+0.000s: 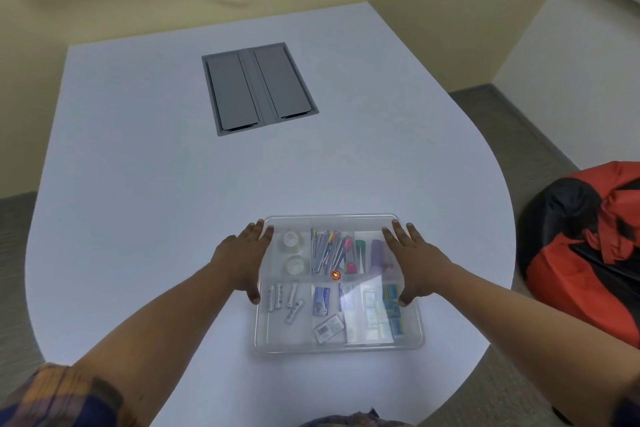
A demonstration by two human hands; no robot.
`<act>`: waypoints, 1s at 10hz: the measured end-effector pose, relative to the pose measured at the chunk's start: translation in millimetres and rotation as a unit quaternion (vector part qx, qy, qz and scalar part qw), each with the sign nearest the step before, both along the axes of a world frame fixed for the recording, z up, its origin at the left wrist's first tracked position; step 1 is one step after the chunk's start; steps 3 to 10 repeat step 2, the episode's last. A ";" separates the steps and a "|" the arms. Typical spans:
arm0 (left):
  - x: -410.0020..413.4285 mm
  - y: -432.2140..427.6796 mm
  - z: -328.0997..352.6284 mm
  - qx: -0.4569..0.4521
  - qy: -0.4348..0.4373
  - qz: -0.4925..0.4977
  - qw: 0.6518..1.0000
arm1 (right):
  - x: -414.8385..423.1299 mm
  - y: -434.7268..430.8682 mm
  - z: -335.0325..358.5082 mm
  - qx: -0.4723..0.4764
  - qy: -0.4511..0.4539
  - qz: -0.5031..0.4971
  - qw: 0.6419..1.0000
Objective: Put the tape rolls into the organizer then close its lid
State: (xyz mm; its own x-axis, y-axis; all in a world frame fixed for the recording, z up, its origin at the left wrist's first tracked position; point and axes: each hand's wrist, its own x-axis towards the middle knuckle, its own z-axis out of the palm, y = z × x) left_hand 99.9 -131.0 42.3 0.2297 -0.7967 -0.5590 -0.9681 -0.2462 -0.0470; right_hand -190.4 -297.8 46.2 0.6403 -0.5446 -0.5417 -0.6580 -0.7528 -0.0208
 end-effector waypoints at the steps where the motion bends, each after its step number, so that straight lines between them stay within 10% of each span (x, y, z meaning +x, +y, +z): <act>1: -7.3 3.9 1.1 -0.018 -0.003 0.004 1.000 | 5.5 6.3 4.3 -0.006 -0.083 -0.022 0.996; 10: -17.6 0.9 10.0 -0.066 0.026 0.023 0.997 | 15.9 8.9 17.2 0.000 -0.154 -0.063 0.986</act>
